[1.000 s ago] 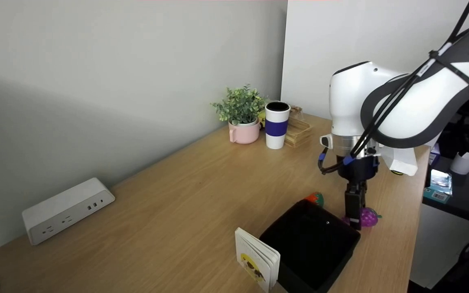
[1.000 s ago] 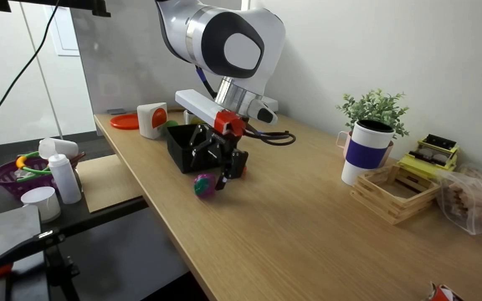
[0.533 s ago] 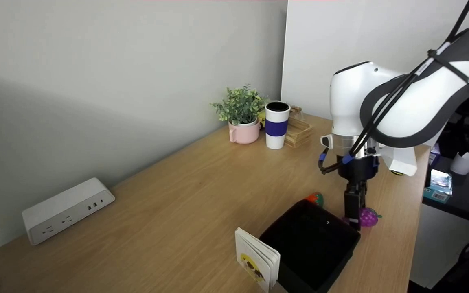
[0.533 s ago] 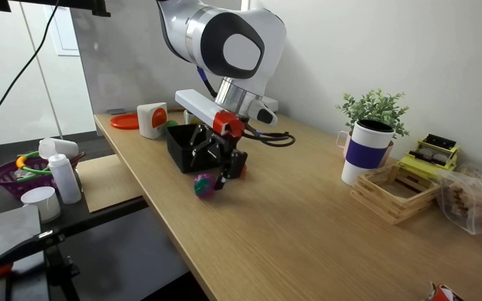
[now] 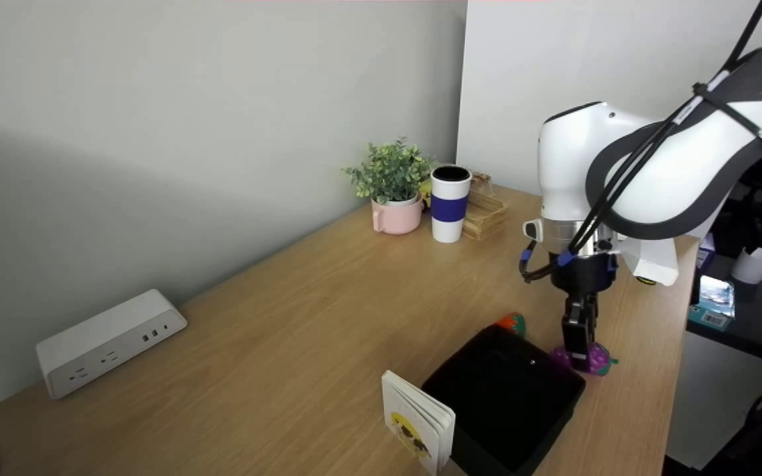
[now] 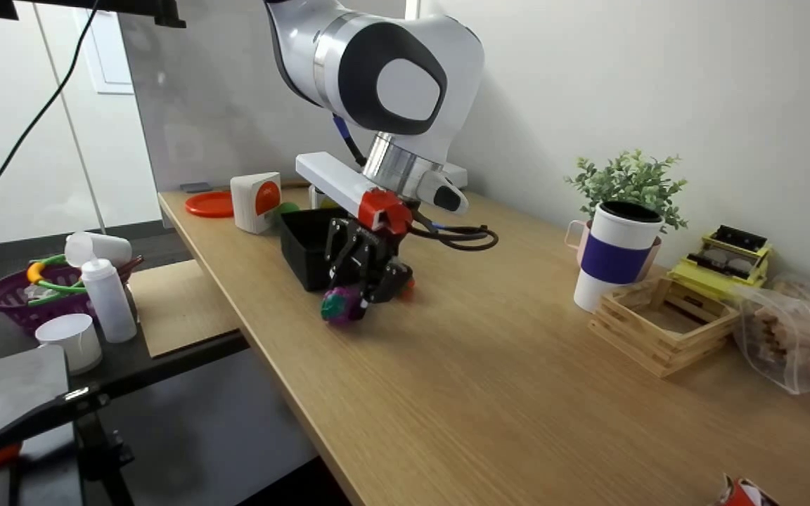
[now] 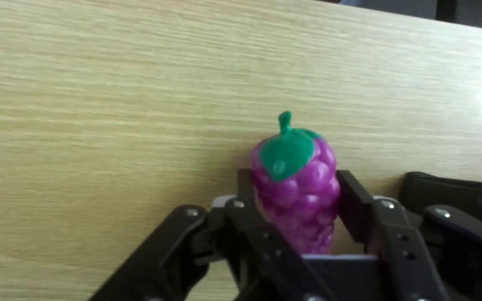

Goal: Put the plastic grapes and strawberry in the box respectively

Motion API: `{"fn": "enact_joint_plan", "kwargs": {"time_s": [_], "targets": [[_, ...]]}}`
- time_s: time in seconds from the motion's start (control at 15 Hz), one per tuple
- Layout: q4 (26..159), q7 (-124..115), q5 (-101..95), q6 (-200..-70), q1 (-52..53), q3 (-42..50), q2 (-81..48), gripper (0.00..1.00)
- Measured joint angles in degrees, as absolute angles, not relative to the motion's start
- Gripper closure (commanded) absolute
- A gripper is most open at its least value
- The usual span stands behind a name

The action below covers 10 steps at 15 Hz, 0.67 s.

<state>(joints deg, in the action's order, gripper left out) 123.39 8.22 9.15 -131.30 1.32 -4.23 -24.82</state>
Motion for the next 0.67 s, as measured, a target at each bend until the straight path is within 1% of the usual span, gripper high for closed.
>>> {"fn": "enact_joint_plan", "kwargs": {"time_s": [0.07,0.2,0.27,0.33,0.4,0.47,0.67], "targets": [[123.41,8.22,9.15,-131.30,1.30,-4.22,-24.82,0.45],[123.43,8.22,9.15,-131.30,1.29,-4.22,-24.82,0.47],[123.43,8.21,9.15,-131.30,1.29,-4.22,-24.82,0.50],[123.43,8.16,9.14,-131.30,1.29,-4.21,-24.82,0.68],[123.43,8.04,9.05,-131.34,1.29,-4.21,-24.80,0.74],[123.45,7.83,8.92,-131.41,1.31,-4.21,-24.72,0.79],[123.70,7.07,8.64,-131.91,1.41,-4.21,-23.89,0.80]]}}
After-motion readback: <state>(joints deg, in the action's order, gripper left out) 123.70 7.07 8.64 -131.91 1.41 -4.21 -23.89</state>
